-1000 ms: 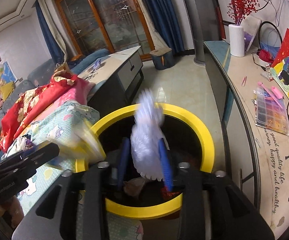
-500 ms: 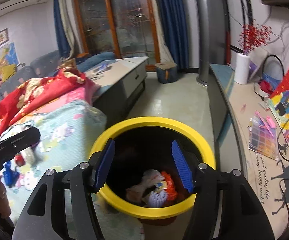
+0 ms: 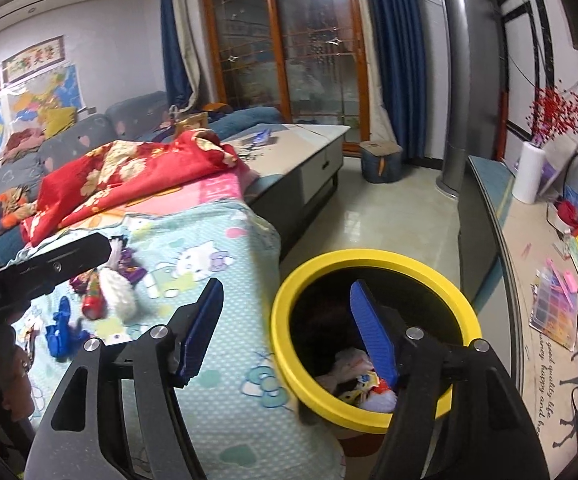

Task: Collect trash
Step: 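Move both open grippers back to the remaining trash on the bedsheet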

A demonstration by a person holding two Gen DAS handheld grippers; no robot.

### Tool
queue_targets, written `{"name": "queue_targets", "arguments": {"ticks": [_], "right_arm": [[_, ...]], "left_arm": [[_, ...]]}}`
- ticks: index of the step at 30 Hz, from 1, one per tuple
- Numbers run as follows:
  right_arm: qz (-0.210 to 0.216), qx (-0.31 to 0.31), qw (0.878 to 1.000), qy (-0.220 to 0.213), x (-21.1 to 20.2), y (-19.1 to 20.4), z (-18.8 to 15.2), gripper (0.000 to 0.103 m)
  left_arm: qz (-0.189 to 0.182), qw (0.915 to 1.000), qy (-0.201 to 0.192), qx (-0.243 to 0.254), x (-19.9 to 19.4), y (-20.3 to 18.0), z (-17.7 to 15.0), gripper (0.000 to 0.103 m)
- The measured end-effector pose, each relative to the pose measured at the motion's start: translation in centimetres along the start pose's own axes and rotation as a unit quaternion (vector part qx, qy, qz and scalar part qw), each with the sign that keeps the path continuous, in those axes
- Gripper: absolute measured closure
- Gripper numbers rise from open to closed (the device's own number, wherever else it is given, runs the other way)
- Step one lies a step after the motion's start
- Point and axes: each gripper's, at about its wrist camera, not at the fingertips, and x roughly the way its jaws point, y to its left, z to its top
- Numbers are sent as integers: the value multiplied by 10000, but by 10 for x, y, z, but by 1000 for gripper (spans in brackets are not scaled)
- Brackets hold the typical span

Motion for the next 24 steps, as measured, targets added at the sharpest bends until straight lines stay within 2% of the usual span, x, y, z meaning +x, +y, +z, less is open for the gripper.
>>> {"name": "queue_targets", "arguments": {"ticks": [13,24], "right_arm": [[357,-290,9989,-2,-3,39,2,39],[818,-664,9943,135,12,87,1,39]], "left_arm": [[367,9981,-264,-414,-36,46,0,23],[881,9918,-413,-828,-70,103,-7,22]]}}
